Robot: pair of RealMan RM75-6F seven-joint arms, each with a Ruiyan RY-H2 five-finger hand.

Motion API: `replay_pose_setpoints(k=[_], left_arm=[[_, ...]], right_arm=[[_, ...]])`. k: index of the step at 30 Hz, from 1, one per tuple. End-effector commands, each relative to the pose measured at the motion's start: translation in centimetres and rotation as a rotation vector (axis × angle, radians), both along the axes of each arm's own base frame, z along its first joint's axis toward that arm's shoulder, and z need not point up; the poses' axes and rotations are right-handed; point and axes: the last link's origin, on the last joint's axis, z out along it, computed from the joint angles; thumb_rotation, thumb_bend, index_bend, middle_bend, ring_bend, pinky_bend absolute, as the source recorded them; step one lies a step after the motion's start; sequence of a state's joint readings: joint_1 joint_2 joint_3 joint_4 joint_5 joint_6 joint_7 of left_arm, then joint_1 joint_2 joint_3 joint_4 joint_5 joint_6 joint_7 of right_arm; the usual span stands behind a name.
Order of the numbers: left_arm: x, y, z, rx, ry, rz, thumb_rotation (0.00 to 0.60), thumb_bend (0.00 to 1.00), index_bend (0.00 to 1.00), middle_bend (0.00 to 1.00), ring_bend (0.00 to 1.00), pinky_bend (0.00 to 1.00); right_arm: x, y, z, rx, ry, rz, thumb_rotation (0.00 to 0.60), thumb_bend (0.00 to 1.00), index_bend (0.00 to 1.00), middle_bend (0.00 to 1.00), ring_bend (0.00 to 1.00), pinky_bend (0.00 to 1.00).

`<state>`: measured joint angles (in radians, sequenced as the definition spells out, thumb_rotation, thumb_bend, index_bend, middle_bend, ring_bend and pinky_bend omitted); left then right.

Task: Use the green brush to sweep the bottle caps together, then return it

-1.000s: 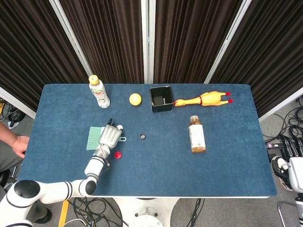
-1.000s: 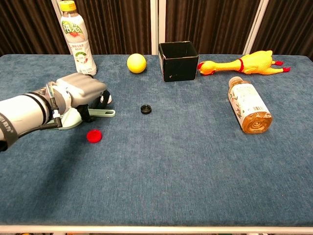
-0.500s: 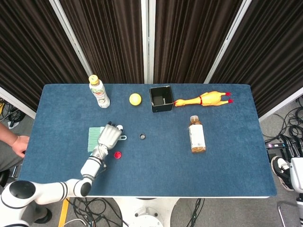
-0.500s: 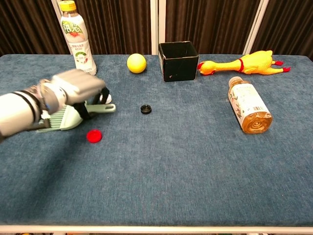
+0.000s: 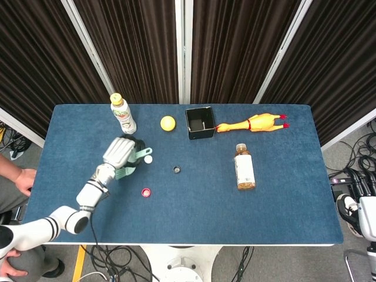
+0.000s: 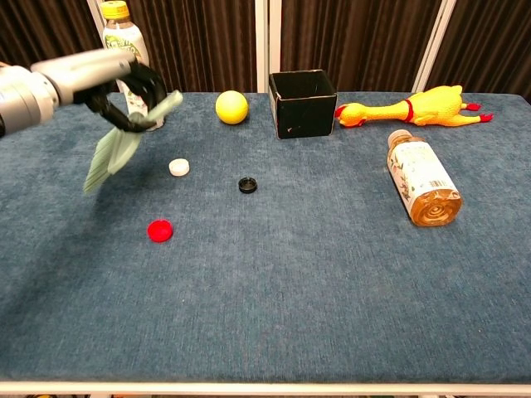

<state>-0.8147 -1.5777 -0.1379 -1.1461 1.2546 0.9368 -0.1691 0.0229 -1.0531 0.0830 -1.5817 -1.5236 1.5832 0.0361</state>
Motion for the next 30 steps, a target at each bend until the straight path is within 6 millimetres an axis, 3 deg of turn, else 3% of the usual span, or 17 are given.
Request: replay_pose_setpoints(k=[1,13,30], left_arm=[[-0.8,2.7,0.9,-0.004,-0.078,-0.023,0.6,0.42,0.49,0.52,0.34,0.25],[-1.2,4.7,-2.5,-0.051,-0.089,-0.029,0.6,0.42,0.49,0.51,0.34,0.25],[6.4,3.9,-7.3,-0.218,-0.225,-0.205,0.6,0.42,0.49,0.51,0.34,0.25]], right_arm=[[0.1,0.1,0.2,-0.003,0.002,-0.003,0.6,0.31,0.0,0.13,0.0,0.0],[0.4,0.0,0.1,0.003,0.013,-0.02,0.6,0.31,0.0,0.13,0.0,0.0],[0.5,0.2,0.0,0.001,0.017,-0.033,0.6,0.31,0.0,0.13,0.0,0.0]])
